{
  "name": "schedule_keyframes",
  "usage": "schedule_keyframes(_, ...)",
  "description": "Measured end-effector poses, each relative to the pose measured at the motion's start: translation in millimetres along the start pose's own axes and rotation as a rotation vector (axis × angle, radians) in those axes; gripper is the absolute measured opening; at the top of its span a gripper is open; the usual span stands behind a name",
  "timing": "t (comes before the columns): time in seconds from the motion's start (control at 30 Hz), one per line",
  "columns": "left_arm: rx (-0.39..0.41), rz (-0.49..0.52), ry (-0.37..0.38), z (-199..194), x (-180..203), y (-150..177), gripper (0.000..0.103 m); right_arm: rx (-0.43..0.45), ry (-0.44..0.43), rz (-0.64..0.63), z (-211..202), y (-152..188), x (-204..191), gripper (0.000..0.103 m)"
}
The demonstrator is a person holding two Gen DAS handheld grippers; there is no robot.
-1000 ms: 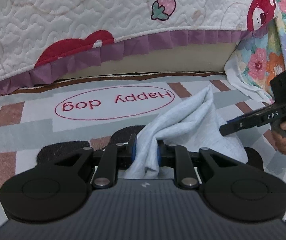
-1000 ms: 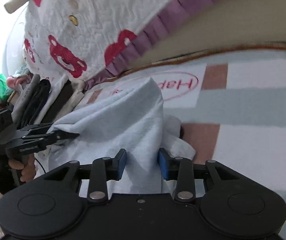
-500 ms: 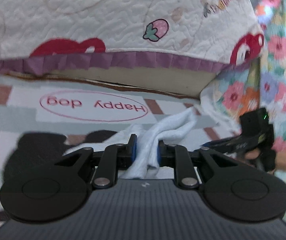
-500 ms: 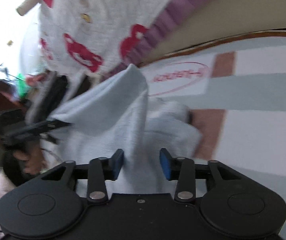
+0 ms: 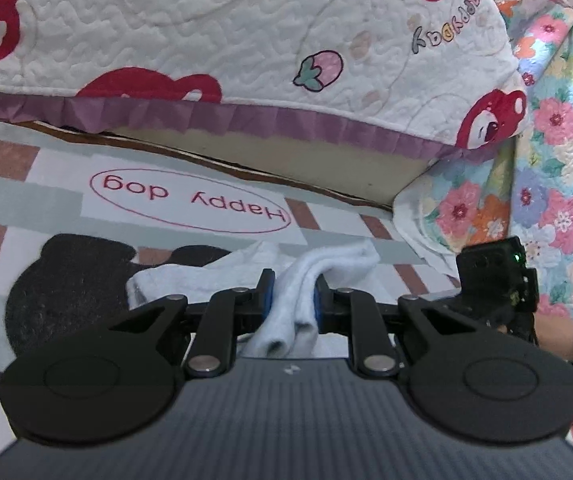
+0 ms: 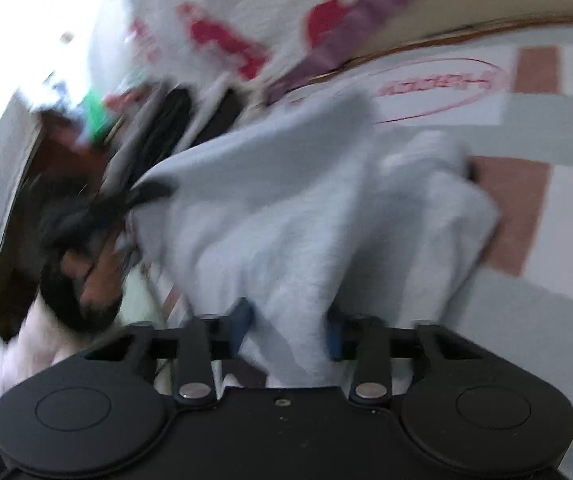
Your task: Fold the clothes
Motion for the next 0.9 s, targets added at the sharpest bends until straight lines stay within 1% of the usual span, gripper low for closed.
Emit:
schedule_keyframes(0.03, 0.0, 0.011, -0.005, 2, 1, 1, 0.017, 0.001, -0.008, 0.006, -5, 4, -4, 0.021)
schedule_keyframes(0.07, -0.007, 0.036, -0.015, 6, 3, 3, 0.017, 0.007, 0.005, -0.003, -9, 8, -7, 0.021)
schedule_keyframes(0.17, -0.055, 0.134, -0.053, 25, 8, 13, 0.017, 0.029, 0.076, -0.056, -18, 21, -9, 0.02)
schedule_keyframes(0.27, -0.108, 0.239, -0.094, 46, 13, 23, 0.017, 0.029, 0.123, -0.045, -16, 30, -3, 0.021)
schedule_keyframes(0.3, -0.113, 0.269, -0.108, 51, 13, 25, 0.017, 0.028, 0.137, -0.039, -15, 32, -2, 0.021)
schedule_keyframes(0.37, -0.111, 0.321, -0.122, 56, 12, 24, 0.016, 0.056, 0.156, -0.038, -16, 33, 0, 0.021)
schedule_keyframes(0.4, -0.11, 0.339, -0.126, 58, 12, 23, 0.016, 0.072, 0.16, -0.027, -16, 31, 1, 0.023)
schedule_keyframes(0.43, -0.108, 0.329, -0.123, 57, 11, 21, 0.016, 0.092, 0.177, 0.011, -17, 29, 4, 0.028)
schedule_keyframes(0.47, -0.103, 0.307, -0.12, 56, 9, 19, 0.016, 0.113, 0.2, 0.064, -17, 27, 8, 0.037)
schedule_keyframes(0.5, -0.098, 0.288, -0.115, 54, 7, 18, 0.016, 0.145, 0.211, 0.144, -18, 24, 13, 0.051)
schedule_keyframes(0.53, -0.091, 0.276, -0.107, 53, 6, 18, 0.016, 0.182, 0.215, 0.238, -18, 22, 19, 0.052)
schedule_keyframes(0.6, -0.075, 0.263, -0.099, 50, 5, 15, 0.016, 0.256, 0.209, 0.315, -15, 13, 25, 0.052)
schedule_keyframes(0.63, -0.068, 0.26, -0.095, 51, 5, 14, 0.016, 0.266, 0.21, 0.294, -11, 9, 25, 0.051)
schedule_keyframes(0.67, -0.059, 0.261, -0.09, 51, 6, 12, 0.015, 0.262, 0.214, 0.248, -6, 6, 24, 0.043)
schedule_keyframes(0.7, -0.041, 0.269, -0.088, 50, 7, 9, 0.015, 0.257, 0.219, 0.201, 0, 3, 22, 0.013)
schedule_keyframes(0.73, -0.023, 0.278, -0.087, 50, 8, 7, 0.015, 0.276, 0.212, 0.163, 0, -2, 18, 0.013)
schedule_keyframes(0.8, 0.029, 0.284, -0.085, 47, 9, -1, 0.015, 0.341, 0.202, 0.106, -7, -11, 8, 0.01)
schedule_keyframes(0.87, 0.073, 0.257, -0.099, 39, 6, -8, 0.029, 0.404, 0.233, 0.063, -17, -18, 1, 0.008)
schedule_keyframes(0.9, 0.094, 0.244, -0.105, 34, 5, -11, 0.031, 0.398, 0.274, 0.044, -15, -17, 3, 0.007)
Point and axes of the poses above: each gripper's, at about its wrist camera, not at the fingertips, and z roughly the way its jaws point, x to its right, y to its underside, the point moved 4 cm from there along z, roughly the way its jaws point, and after that the axes turned 15 degrees about x, right-handed, at the moved point
